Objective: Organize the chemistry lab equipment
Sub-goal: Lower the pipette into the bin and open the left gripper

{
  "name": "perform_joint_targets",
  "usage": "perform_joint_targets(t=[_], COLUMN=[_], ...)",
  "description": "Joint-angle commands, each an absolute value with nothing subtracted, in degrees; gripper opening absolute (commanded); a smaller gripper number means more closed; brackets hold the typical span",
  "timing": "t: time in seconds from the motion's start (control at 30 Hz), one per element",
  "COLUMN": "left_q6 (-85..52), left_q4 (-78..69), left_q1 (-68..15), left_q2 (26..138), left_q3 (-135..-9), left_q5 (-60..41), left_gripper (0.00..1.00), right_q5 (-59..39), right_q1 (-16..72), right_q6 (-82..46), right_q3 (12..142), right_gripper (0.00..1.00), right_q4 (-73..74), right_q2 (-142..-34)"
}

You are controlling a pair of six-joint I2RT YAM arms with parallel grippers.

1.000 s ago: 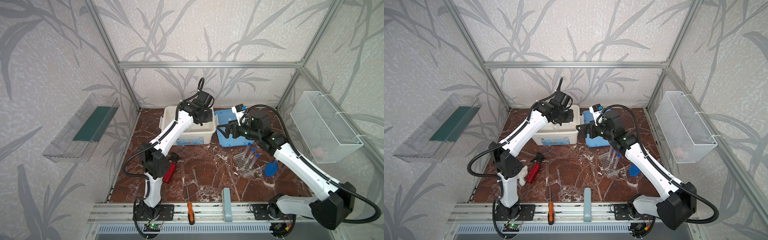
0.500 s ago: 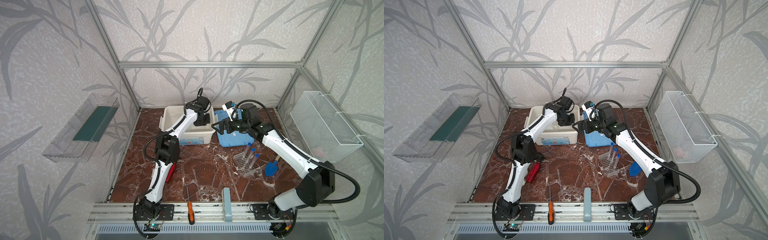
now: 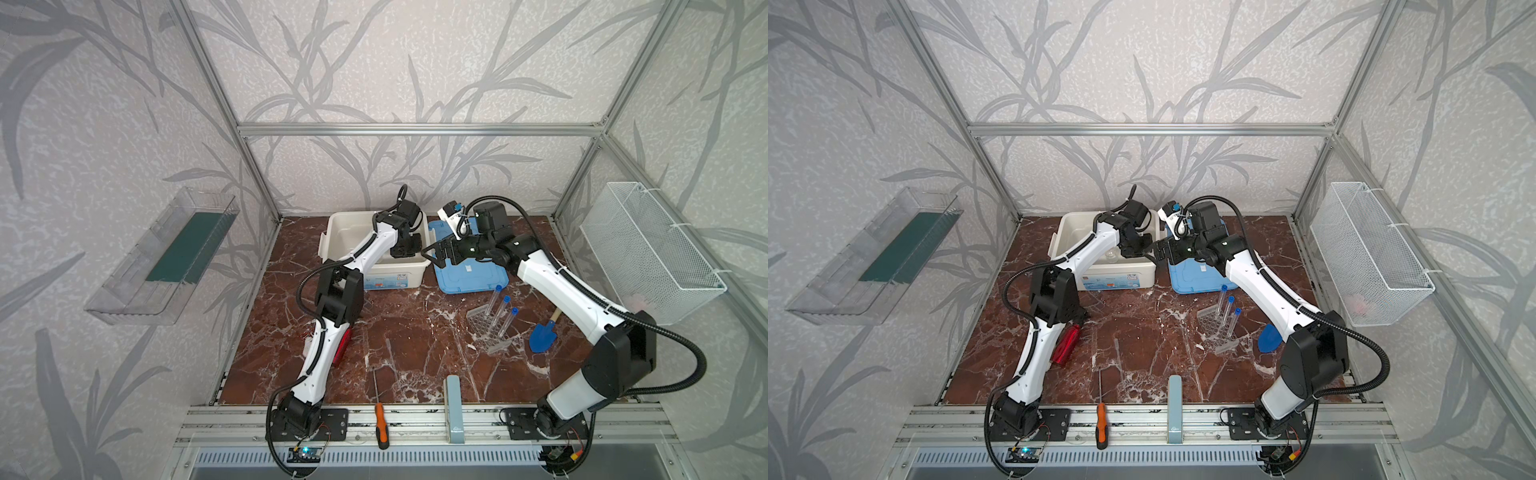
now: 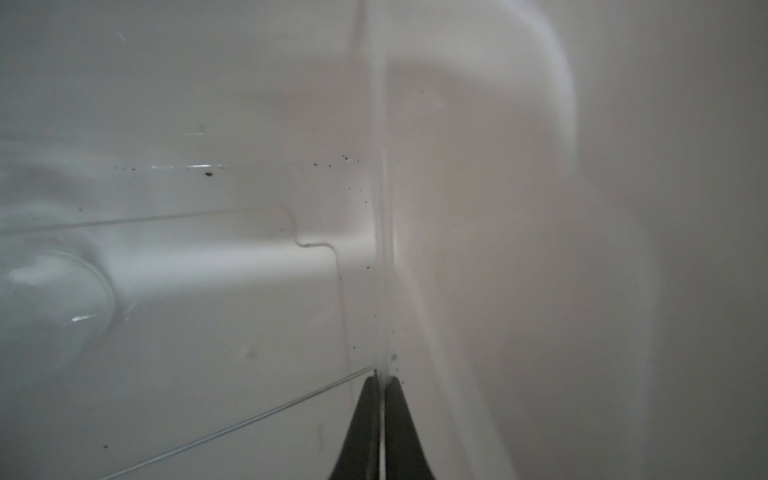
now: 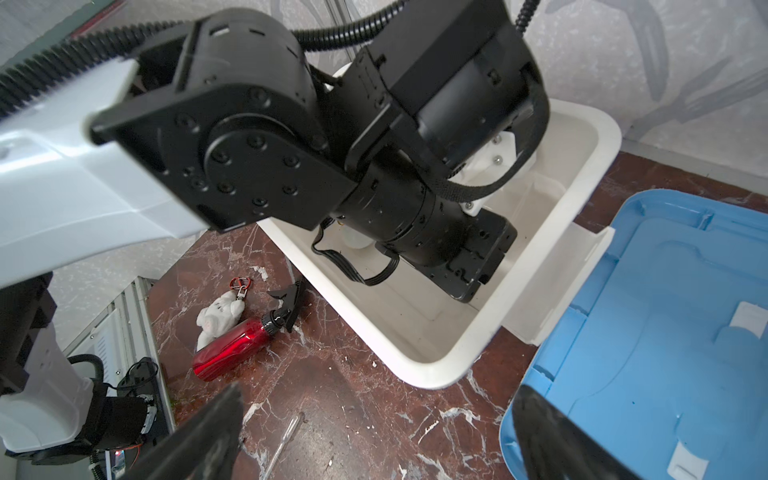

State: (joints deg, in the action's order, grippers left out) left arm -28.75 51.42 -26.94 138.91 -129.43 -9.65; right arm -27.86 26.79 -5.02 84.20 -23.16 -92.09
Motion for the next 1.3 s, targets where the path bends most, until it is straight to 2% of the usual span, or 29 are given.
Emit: perform_joint_targets(t=[0.0, 0.33, 0.63, 0.8, 1.0, 1.07, 1.17, 1.27], left_q6=[-29.07, -29.66, -29.18, -28.82, -28.67, -28.73, -28.96, -29.77], left_q4=[50.77, 48.27, 48.66, 49.13, 48.22, 47.71, 46.76, 43.24], left_q1=[-27.09, -27.03, -27.01, -27.07, -27.07, -27.08, -27.11, -27.16], left_q2=[140.31, 141.42, 138.78, 133.79, 125.88, 123.05, 118.58, 112.38], left_q3=[-128.5, -125.32, -124.18, -123.19, -120.76, -119.36, -116.47, -110.76], left_q5=[-10.05, -9.41, -8.08, -6.36, -5.61, -5.26, -5.69, -5.67], left_gripper=[0.09, 0.17, 0.35, 0.5, 0.77, 0.81, 0.99, 0.99], right_q5=[-27.26, -26.28, -25.68, -25.19, -24.33, -23.67, -22.36, -23.05], right_q1=[26.59, 26.63, 26.61, 26.63, 26.61, 26.58, 26.63, 26.63], right_q6=[-4.16, -3.82, -3.95, -3.78, -3.57, -3.55, -3.67, -2.83], right_q3=[85.98, 87.44, 88.02, 88.14, 88.58, 88.53, 88.35, 88.09], right_gripper=[0.98, 0.98, 0.98, 0.98, 0.98, 0.98, 0.99, 0.99], right_q4=[-25.55, -27.76, -28.54, -29.17, -30.57, -30.92, -31.83, -33.41], right_q2=[-93.63, -94.57, -94.32, -93.44, -91.49, -90.29, -88.27, -86.31])
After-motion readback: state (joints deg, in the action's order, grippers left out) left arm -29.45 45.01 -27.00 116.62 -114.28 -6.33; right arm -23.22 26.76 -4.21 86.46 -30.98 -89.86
